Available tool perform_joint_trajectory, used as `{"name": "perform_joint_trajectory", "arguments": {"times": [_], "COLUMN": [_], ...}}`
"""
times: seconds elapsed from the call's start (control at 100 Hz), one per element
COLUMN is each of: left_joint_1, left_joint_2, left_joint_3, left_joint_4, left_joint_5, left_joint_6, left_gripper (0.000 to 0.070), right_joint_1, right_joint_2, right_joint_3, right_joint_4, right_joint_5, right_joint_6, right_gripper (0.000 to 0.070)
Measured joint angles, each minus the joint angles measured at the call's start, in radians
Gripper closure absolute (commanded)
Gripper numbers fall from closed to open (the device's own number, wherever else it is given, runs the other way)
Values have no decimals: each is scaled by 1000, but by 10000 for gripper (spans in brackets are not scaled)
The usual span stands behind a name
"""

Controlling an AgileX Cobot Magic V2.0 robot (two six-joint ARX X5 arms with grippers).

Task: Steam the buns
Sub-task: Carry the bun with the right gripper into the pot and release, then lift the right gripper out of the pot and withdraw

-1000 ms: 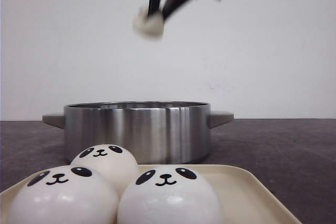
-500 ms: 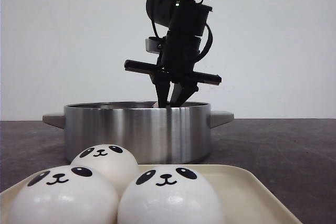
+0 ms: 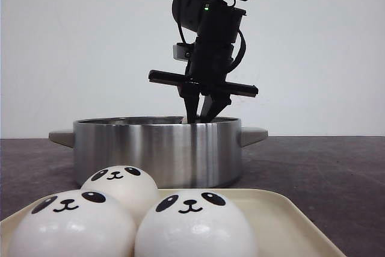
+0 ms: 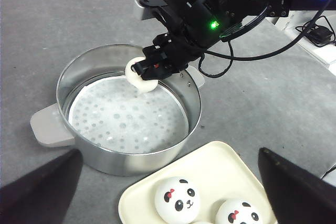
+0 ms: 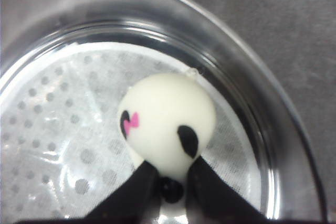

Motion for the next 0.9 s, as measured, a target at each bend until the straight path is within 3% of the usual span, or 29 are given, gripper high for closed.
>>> {"name": "perform_joint_trajectory", "arguments": {"times": [0.14,0.29,0.41,0.85,0.9], "left_joint_1": [0,0,0,0,0], "left_joint_2": [0,0,0,8,18], "left_joint_3": [0,0,0,0,0], "left_joint_4": [0,-3,-9,-66,-66], "left_joint_5": [0,0,0,0,1], "left_joint_6": [0,0,0,-13,-29], "left_gripper": [0,0,0,0,0], "right_joint_1": [0,0,0,0,2], "right_joint_2": [0,0,0,-33,-73], "right_joint_3": [0,0,0,51,68], "right_joint_4": [-3,-13,-32,-75,-82], "right_joint_5": [0,0,0,-2,1], "right_joint_6": [21,42,51,60,42], "right_gripper": [514,462,345,343,378]}}
